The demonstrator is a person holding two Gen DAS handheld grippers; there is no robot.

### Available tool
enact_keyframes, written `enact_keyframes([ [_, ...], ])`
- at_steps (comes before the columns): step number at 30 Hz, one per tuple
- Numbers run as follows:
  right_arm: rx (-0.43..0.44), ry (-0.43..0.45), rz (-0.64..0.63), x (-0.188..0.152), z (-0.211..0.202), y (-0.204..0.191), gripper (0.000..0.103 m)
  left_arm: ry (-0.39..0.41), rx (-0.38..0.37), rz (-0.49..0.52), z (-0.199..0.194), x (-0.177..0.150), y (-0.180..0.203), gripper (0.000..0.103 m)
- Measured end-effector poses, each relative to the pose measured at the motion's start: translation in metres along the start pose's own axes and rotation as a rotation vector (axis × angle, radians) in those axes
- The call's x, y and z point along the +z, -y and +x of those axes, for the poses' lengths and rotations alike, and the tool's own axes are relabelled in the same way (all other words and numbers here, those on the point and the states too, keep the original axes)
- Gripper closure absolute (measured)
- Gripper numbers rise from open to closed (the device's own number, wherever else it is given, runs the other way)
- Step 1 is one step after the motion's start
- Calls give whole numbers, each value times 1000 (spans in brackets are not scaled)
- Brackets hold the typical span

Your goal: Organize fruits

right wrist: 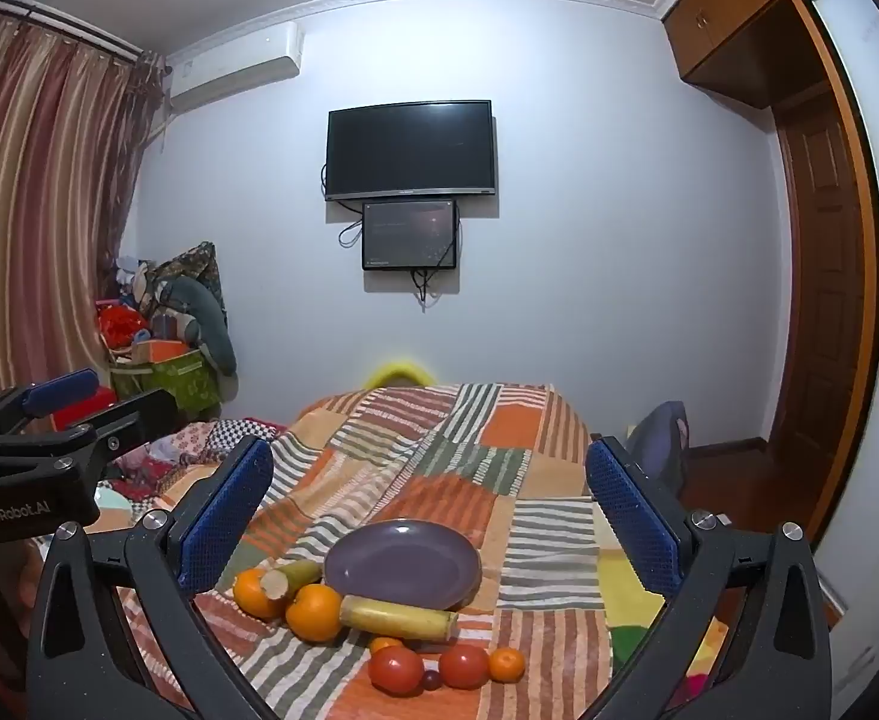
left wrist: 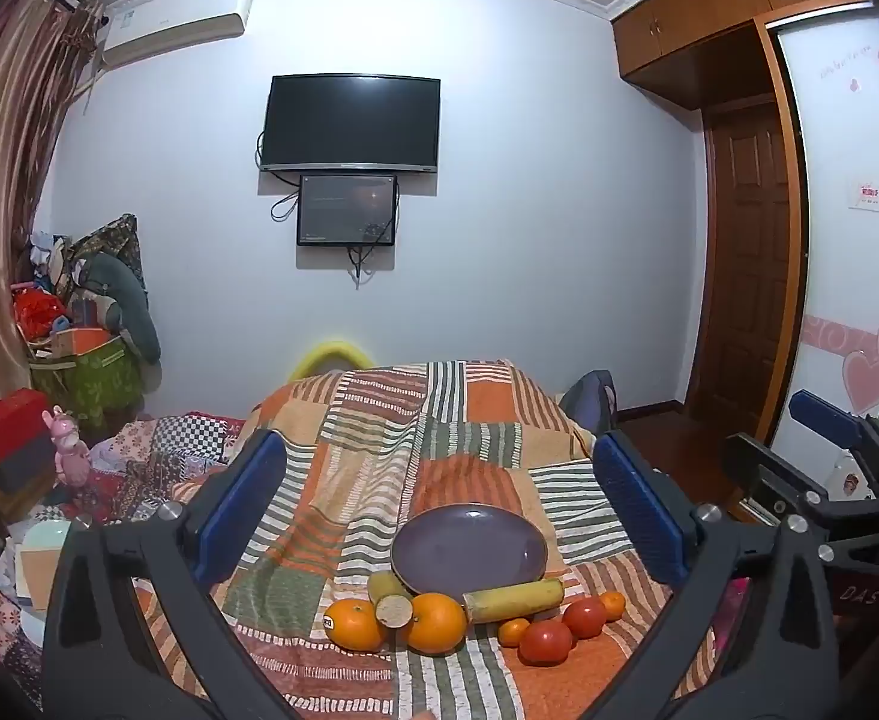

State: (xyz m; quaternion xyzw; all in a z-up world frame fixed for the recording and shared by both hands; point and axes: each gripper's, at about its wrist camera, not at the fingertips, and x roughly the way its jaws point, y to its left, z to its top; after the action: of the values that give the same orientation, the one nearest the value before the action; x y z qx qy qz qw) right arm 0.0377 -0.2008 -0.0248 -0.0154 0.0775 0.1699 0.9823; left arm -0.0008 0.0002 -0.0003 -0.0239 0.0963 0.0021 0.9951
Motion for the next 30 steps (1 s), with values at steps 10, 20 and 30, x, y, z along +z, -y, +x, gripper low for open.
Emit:
enact_keyframes([
  [10, -3, 2, 10, 0, 0, 2, 0, -19, -4, 13, 3, -2, 7, 0],
  [20, -7, -4, 30, 4, -2, 1, 0, -21, -12, 19, 4, -2, 4, 0],
  [30, -4, 0, 35, 1, -2, 5, 0, -12, -10, 28, 2, 0, 8, 0],
])
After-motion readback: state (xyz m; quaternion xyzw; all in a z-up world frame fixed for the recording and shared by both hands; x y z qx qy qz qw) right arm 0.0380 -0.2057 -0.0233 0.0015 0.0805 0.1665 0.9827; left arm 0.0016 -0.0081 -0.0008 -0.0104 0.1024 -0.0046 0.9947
